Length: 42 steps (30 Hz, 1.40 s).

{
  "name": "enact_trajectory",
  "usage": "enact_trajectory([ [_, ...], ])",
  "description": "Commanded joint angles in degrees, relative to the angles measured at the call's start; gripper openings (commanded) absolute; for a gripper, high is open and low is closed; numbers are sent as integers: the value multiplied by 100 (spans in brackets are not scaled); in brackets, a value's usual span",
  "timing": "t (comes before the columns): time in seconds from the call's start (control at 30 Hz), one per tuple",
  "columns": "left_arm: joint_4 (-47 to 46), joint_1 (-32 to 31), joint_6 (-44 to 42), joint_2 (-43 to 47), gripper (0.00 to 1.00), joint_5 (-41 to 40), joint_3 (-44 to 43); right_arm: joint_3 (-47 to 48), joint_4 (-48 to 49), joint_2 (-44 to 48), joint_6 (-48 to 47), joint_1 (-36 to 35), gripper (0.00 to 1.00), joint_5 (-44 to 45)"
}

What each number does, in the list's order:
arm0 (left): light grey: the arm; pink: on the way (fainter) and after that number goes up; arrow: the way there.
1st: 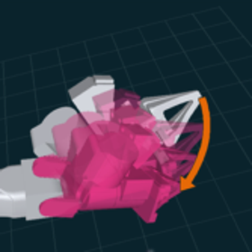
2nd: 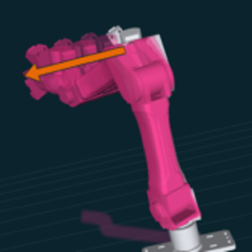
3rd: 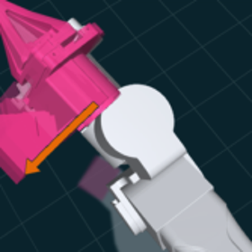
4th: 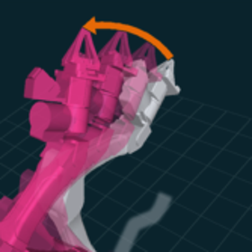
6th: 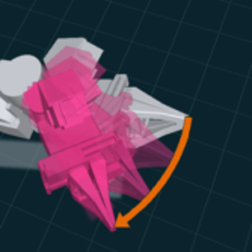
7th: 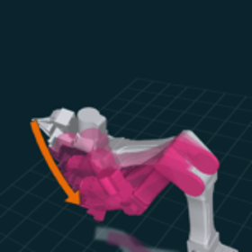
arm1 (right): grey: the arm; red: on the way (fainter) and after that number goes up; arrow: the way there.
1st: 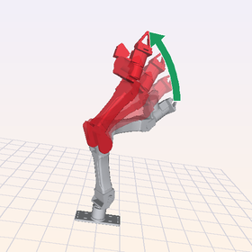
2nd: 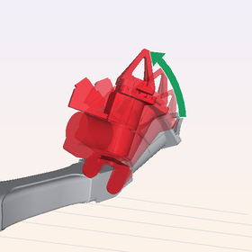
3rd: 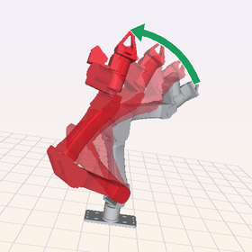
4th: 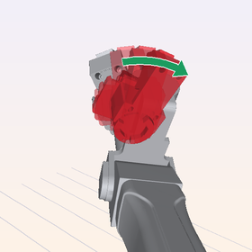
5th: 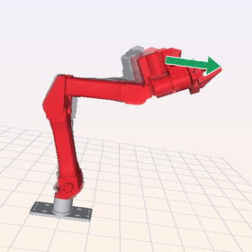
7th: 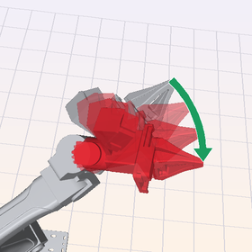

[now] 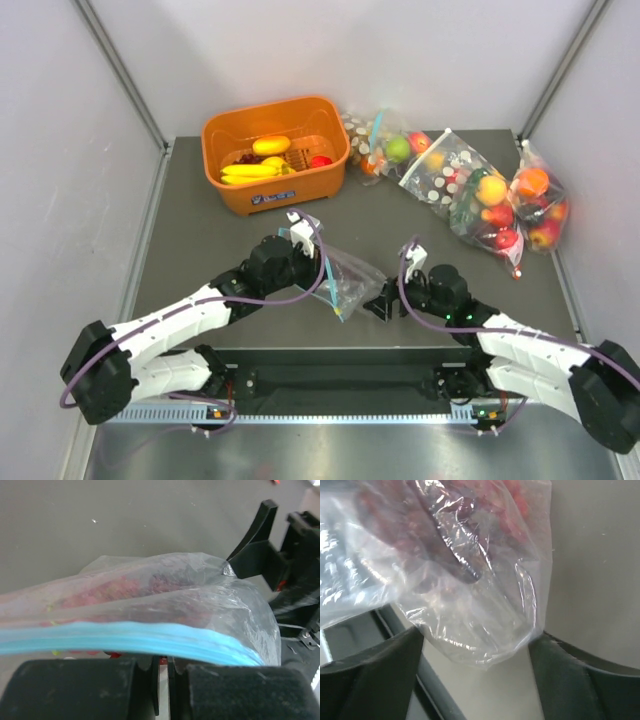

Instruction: Open the zip-top bag and remove the fake food

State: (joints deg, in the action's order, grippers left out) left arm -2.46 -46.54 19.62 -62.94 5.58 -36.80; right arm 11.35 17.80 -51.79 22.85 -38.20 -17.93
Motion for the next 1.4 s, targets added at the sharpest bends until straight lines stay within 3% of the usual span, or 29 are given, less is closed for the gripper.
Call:
enact_trajectory([
  [0.0,-317,23,130,132,0,215,-258,437,786,-533,-185,-153,76,193],
  [0.17,-238,31,95,247,0,180,-284,526,979,-912,-150,-258,32,237],
  [0.2,-177,57,43,264,0,162,-302,508,945,-877,-123,-259,11,342],
  [0.27,-80,119,7,264,0,214,-345,525,578,-720,-106,-259,0,597],
  [0.53,210,681,7,580,0,953,-573,851,-892,-279,44,-57,0,2276],
  [1.37,1292,743,-151,1556,0,1613,-1251,1097,-928,-824,545,629,0,2751],
])
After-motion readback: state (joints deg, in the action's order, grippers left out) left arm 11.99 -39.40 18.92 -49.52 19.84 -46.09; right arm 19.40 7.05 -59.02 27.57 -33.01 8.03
